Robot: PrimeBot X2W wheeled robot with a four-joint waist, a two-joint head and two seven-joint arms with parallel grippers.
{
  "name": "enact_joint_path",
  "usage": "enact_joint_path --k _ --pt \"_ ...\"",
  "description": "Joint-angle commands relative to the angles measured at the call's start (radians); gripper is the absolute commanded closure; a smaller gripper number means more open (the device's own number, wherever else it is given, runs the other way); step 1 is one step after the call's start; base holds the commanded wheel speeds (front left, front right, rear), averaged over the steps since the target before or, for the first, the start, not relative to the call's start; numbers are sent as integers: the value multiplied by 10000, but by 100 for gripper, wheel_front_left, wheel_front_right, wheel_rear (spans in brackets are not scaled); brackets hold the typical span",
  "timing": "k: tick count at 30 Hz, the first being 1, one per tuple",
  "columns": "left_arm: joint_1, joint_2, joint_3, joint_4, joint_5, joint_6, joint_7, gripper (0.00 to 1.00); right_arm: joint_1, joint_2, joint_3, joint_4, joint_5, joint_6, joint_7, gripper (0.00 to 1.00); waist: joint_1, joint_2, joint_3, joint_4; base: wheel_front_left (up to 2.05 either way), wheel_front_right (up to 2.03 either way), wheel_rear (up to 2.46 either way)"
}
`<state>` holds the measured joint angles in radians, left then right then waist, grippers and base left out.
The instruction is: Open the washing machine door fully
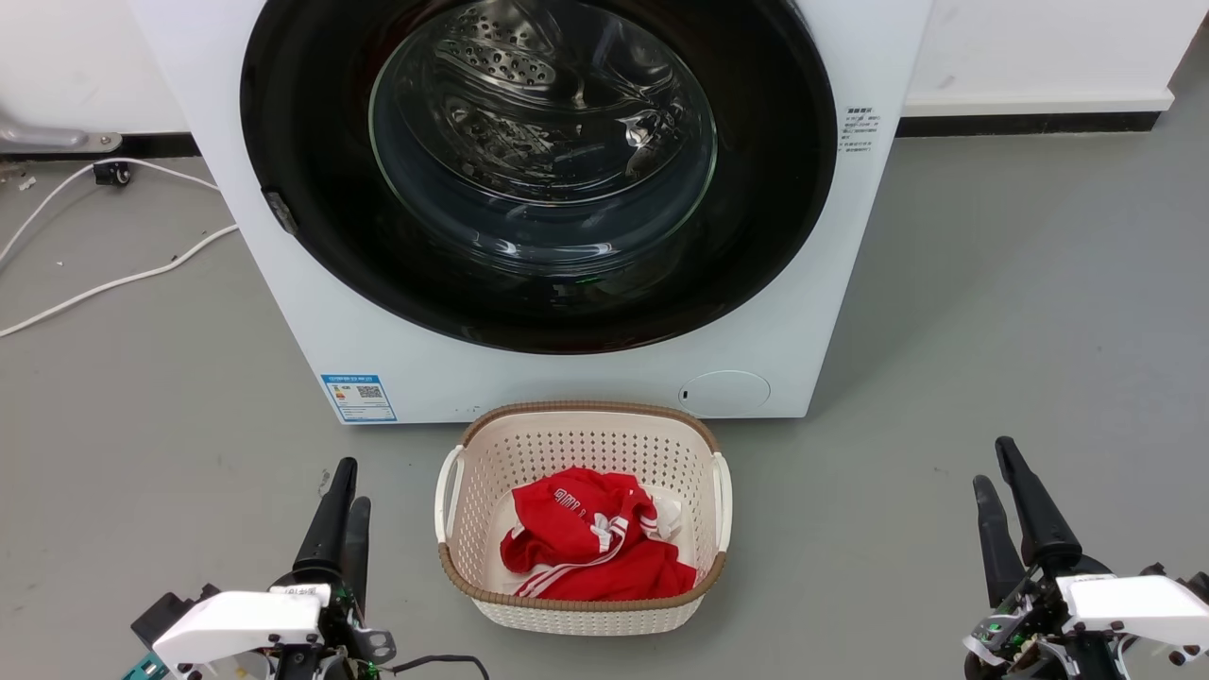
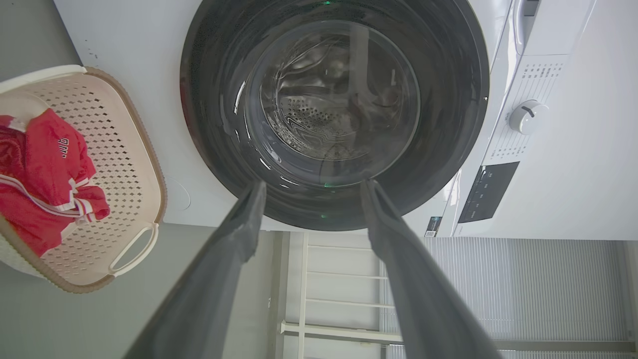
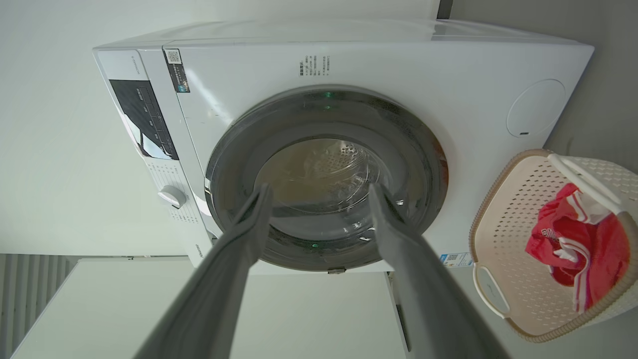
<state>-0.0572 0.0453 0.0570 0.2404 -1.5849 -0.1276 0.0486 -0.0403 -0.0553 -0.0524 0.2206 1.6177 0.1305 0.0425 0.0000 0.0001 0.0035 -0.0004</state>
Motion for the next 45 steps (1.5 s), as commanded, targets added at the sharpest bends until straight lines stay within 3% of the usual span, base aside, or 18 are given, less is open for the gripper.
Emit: enact_joint_path --k 1,6,14,22,45 --pt "-258 30 -84 -316 199 -8 -133 0 -84 -14 101 -324 -133 0 -126 0 0 -1 3 1 0 0 0" --pt "-285 32 -152 -621 1042 -11 -352 0 -34 -82 213 -432 -902 1 -346 0 0 -1 6 4 0 0 0" --pt "-307 36 -137 -1168 3266 -14 -677 0 3 -76 188 -779 -3759 1 -664 0 0 -1 18 11 0 0 0" --pt "-248 39 -217 -1573 4982 -6 -978 0 122 -1 234 -1148 -5648 1 -961 0 0 -1 16 25 0 0 0" --pt "-161 47 -955 -1682 8659 335 -1693 0 263 20 710 -1410 -10212 1 -1636 0 0 -1 10 67 0 0 0"
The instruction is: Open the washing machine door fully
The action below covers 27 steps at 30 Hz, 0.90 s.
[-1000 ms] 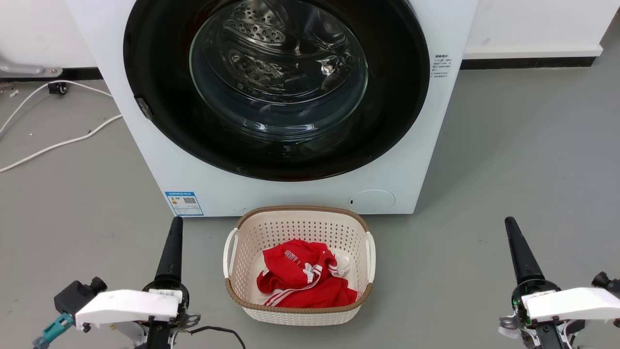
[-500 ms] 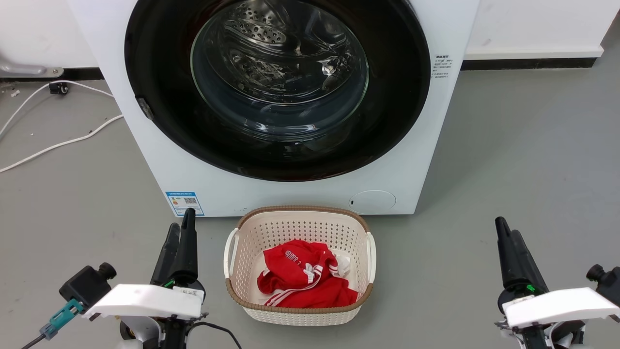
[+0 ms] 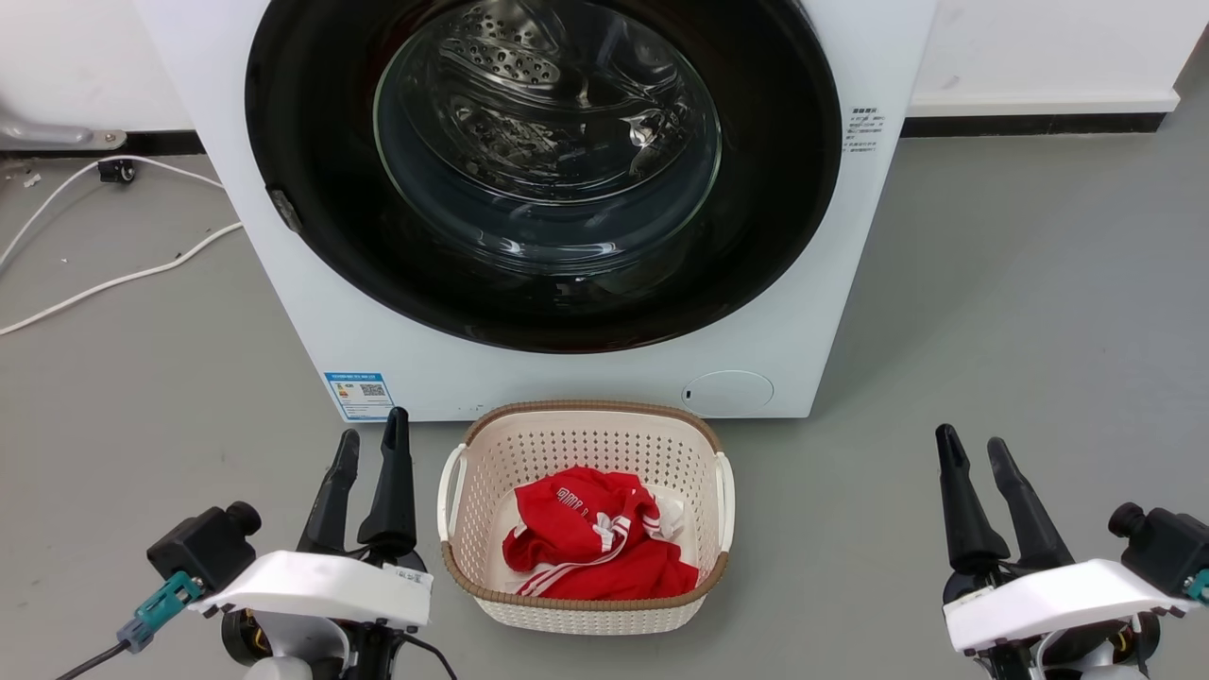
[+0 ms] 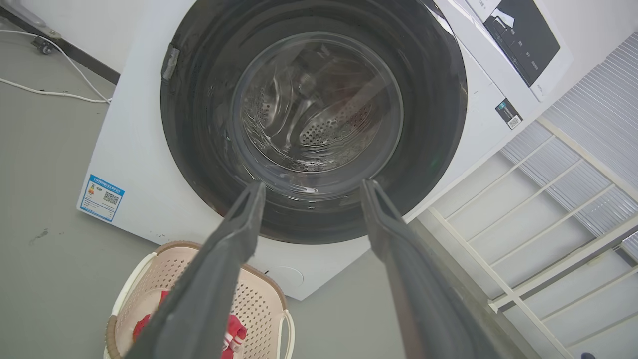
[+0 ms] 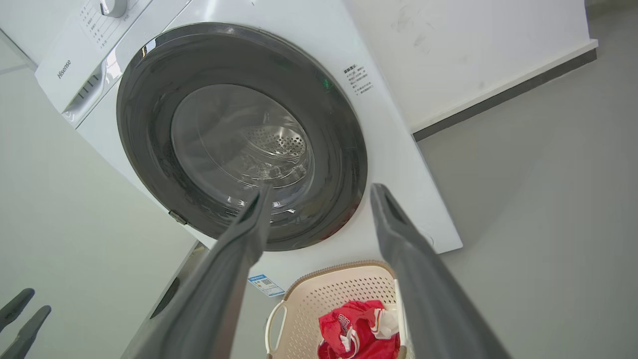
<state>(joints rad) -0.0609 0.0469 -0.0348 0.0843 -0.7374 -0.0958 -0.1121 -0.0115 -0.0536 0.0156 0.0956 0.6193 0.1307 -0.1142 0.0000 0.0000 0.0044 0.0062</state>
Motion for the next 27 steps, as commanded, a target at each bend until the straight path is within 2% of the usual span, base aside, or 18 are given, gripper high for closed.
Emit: enact_joint_path --k 1,27 --pt "-126 31 -52 -122 326 43 -108 0 -21 4 35 -173 -392 -1 -83 0 0 0 1 3 0 0 0" --pt "-82 74 -323 -258 3906 449 -778 0 182 22 135 -661 -3434 0 41 0 0 0 -5 26 0 0 0"
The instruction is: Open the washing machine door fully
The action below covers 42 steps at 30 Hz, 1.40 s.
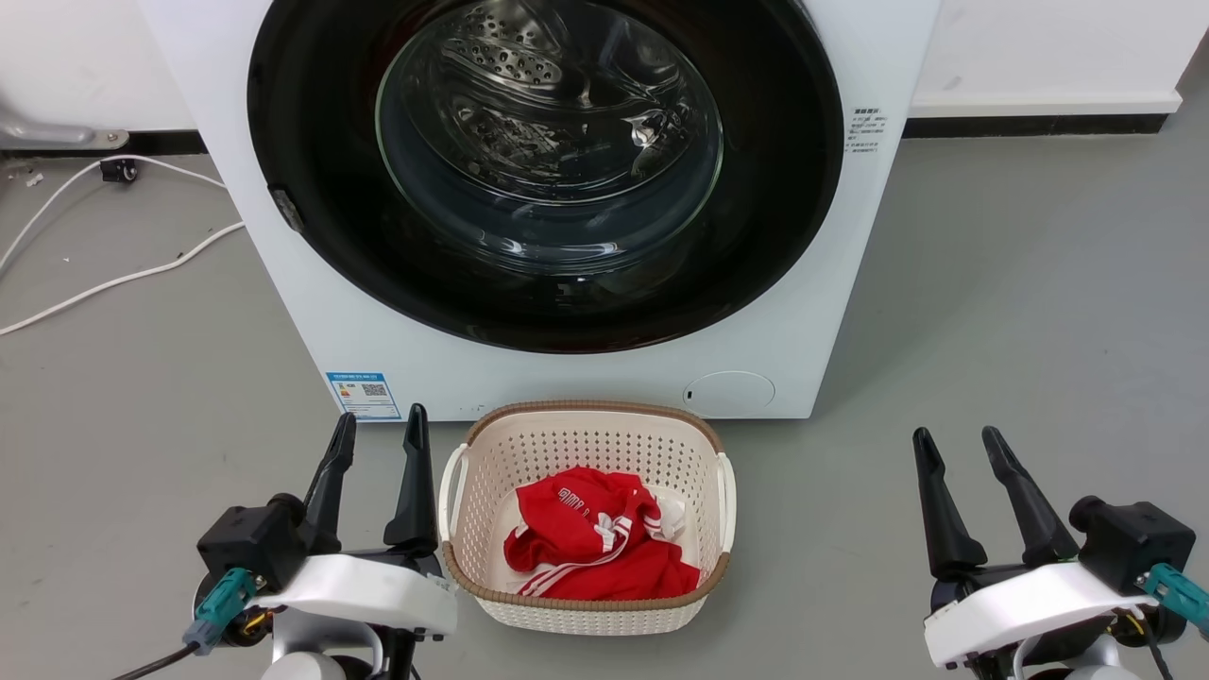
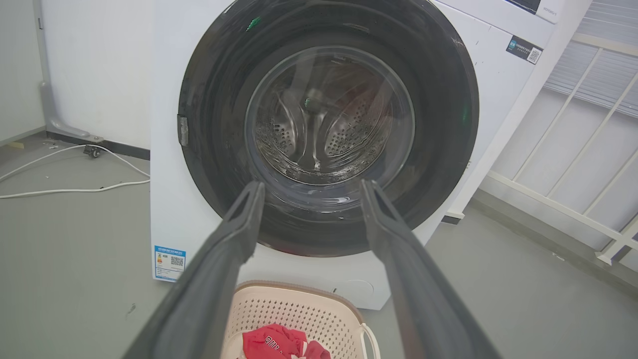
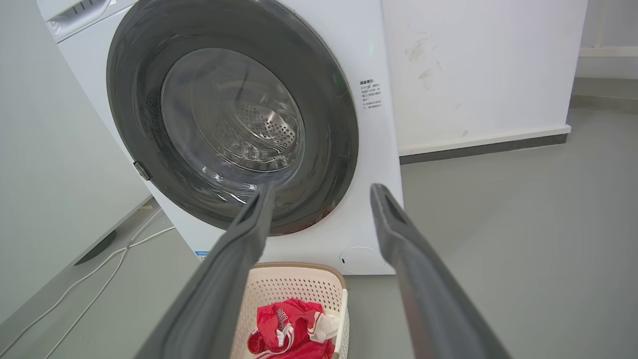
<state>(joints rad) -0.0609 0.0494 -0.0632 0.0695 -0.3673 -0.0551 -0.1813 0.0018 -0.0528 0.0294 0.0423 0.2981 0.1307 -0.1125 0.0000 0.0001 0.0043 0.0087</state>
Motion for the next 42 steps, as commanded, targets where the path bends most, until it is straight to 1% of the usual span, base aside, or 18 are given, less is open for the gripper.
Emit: enact_joint_path --k 1,13,27,40,42 --pt "-79 59 -47 -106 323 54 -103 0 61 15 -10 -138 -309 0 37 0 0 -1 -7 2 0 0 0" --pt "-63 175 -220 74 1593 276 -365 0 176 24 -259 -288 -1466 -1 118 0 0 -1 -16 23 0 0 0" --pt "-62 265 -287 194 2659 534 -633 0 331 32 -355 -424 -2380 -1 113 0 0 -1 -12 17 0 0 0" --pt "-57 273 -367 197 3470 644 -865 0 402 42 -364 -448 -2822 -1 2 0 0 -1 -11 48 0 0 0" --pt "-46 259 -336 228 3341 620 -844 0 386 41 -376 -397 -2661 -1 -7 0 0 -1 -14 50 0 0 0"
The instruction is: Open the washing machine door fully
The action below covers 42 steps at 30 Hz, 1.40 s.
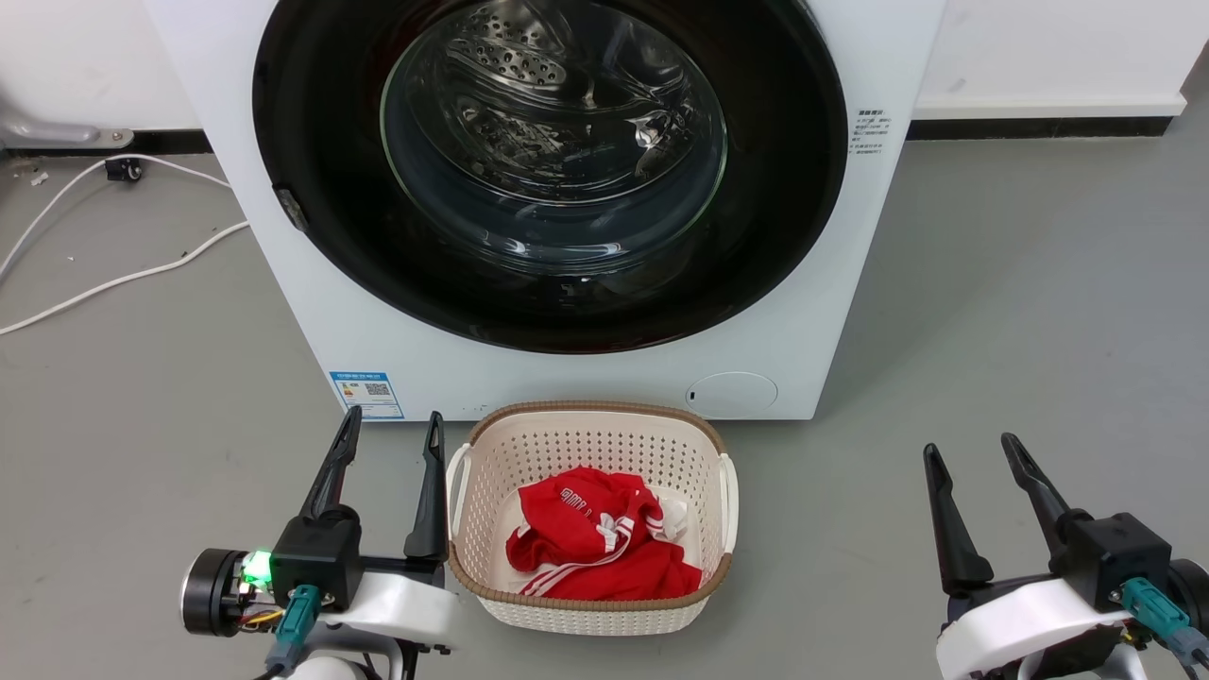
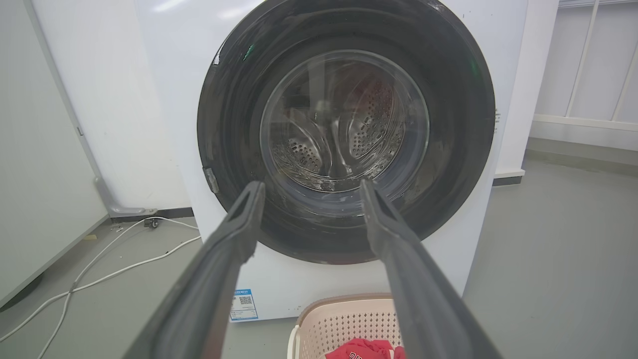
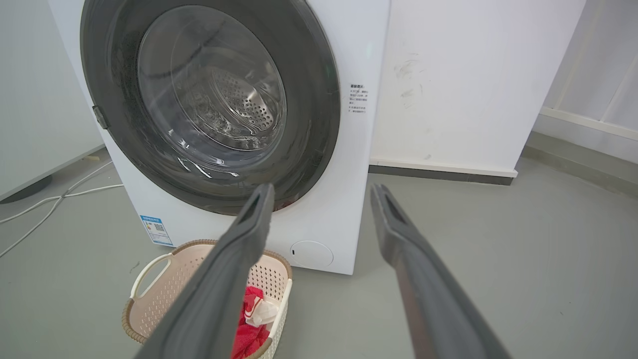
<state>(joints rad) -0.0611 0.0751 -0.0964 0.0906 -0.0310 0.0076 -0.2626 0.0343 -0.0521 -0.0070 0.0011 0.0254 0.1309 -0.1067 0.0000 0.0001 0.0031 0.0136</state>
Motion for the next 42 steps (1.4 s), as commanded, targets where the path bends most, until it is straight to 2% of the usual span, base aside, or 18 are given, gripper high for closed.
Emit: enact_joint_path --k 1,20,21,22,28,30,32,42 --pt "-35 -10 12 31 -84 -34 -31 0 52 33 -18 34 129 -3 -60 0 0 -1 -3 2 0 0 0" --pt "22 -114 102 169 -283 -39 -31 0 -63 32 -54 254 597 -3 -99 0 0 -1 3 12 0 0 0" --pt "23 -115 104 176 -282 -39 -31 0 -76 32 -44 266 681 -3 -120 59 0 -1 6 12 0 0 0" --pt "26 -119 109 179 -280 -39 -31 0 -83 32 -23 292 807 -3 -127 100 0 -1 5 9 0 0 0" --pt "62 -129 125 180 -279 -50 -31 0 -108 32 49 346 1474 -3 -301 100 0 -1 0 -5 0 0 0" --pt "67 -133 128 189 -282 -54 -31 0 -97 32 129 422 2510 -3 -405 100 0 -1 -1 -7 0 0 0" --pt "61 -142 127 203 -293 -60 -31 0 -112 32 296 520 4136 -3 -539 100 0 -1 -2 -2 0 0 0" --pt "-18 -168 142 226 -305 -48 -31 0 -727 26 866 715 13812 -2 -851 100 0 -1 51 -8 0 0 0"
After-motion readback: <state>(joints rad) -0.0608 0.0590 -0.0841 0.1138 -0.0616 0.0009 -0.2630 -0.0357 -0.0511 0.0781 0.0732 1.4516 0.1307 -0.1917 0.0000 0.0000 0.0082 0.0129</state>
